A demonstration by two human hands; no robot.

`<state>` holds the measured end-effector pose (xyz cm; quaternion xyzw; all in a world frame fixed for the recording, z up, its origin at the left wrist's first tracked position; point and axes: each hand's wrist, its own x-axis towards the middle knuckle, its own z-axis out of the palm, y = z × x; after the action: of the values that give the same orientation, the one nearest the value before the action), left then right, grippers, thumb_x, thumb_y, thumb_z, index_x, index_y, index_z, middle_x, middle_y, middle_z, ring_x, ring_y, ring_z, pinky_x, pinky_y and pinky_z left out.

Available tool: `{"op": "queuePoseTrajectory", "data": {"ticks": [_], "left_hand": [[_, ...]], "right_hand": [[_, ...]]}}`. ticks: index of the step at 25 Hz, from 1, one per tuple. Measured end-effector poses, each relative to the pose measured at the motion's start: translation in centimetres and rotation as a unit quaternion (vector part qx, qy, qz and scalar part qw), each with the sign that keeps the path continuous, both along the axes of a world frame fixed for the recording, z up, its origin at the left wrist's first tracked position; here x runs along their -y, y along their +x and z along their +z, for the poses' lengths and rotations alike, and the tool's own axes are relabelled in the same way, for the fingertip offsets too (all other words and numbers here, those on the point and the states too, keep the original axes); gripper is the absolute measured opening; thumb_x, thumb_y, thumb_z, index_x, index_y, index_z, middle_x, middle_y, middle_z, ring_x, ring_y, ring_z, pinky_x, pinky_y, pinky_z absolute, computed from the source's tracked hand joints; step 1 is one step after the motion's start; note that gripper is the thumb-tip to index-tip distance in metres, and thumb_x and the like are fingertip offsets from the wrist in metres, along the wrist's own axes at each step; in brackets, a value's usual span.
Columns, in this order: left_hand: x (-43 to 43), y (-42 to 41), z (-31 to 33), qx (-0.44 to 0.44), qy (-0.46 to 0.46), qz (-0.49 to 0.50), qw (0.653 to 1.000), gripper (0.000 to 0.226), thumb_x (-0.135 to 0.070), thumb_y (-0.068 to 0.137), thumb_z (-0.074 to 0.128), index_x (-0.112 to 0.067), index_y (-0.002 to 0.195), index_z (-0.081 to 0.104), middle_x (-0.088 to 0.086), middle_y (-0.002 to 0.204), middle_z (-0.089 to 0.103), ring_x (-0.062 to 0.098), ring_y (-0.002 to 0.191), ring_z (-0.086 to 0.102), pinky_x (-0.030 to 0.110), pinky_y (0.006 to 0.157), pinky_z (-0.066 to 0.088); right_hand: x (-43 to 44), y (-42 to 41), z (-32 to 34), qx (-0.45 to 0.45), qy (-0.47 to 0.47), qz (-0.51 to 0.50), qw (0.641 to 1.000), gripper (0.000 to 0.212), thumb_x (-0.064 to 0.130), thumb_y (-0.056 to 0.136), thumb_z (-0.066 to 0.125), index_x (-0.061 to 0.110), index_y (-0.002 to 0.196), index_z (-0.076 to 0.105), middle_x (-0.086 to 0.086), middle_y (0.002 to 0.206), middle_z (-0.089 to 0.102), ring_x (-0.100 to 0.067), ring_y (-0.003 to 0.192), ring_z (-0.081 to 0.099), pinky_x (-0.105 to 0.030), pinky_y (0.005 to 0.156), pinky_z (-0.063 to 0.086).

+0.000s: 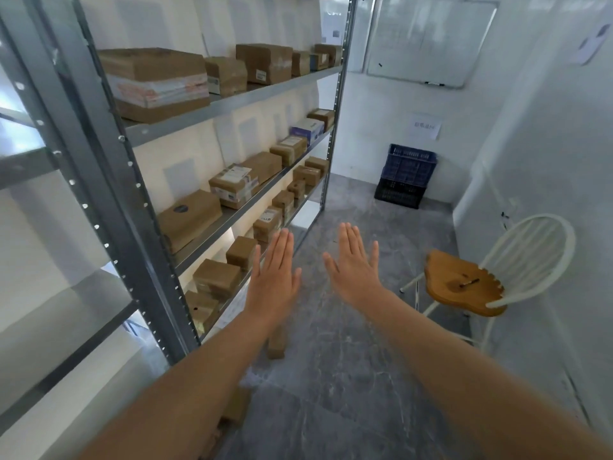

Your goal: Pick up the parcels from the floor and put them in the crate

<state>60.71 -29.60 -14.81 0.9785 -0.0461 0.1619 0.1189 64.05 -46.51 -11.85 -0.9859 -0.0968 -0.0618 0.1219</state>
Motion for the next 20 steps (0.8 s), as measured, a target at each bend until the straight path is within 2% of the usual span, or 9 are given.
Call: {"op": "queuePoseTrajectory", "data": {"ticks": [8, 16, 20], "left_hand": [[-8.9, 5.9, -3.8, -0.043, -0.018, 0.040, 0.998, 0.063, -0.039, 0.104, 0.018, -0.013, 0.155, -0.009, 0.001, 0.163, -0.014, 0.014, 0.148, -0.019, 0.047, 0.122, -0.003], [-11.2, 10.8, -6.6, -0.061, -0.035, 0.037, 0.997, 0.065, -0.038, 0.104, 0.027, -0.013, 0.156, -0.002, 0.001, 0.164, -0.006, 0.013, 0.149, -0.015, 0.046, 0.122, -0.003], [-11.7, 13.5, -8.2, -0.082, -0.017, 0.031, 0.996, 0.065, -0.039, 0.104, 0.027, -0.015, 0.156, -0.003, 0.000, 0.164, -0.008, 0.012, 0.149, -0.015, 0.037, 0.118, -0.014]], "right_hand": [[-7.2, 6.2, -3.0, -0.059, -0.035, 0.031, 0.997, 0.069, 0.049, 0.104, 0.017, 0.014, 0.155, -0.014, 0.001, 0.164, -0.016, -0.013, 0.149, -0.020, -0.049, 0.117, -0.019], [-10.6, 13.1, -5.0, -0.085, -0.033, 0.067, 0.994, 0.069, 0.045, 0.104, 0.022, 0.013, 0.156, -0.011, 0.000, 0.165, -0.014, -0.014, 0.150, -0.018, -0.049, 0.115, -0.018], [-11.1, 18.2, -7.1, -0.090, -0.053, 0.108, 0.989, 0.069, 0.046, 0.104, 0.022, 0.014, 0.156, -0.012, -0.001, 0.165, -0.013, -0.015, 0.150, -0.018, -0.049, 0.114, -0.019]]}}
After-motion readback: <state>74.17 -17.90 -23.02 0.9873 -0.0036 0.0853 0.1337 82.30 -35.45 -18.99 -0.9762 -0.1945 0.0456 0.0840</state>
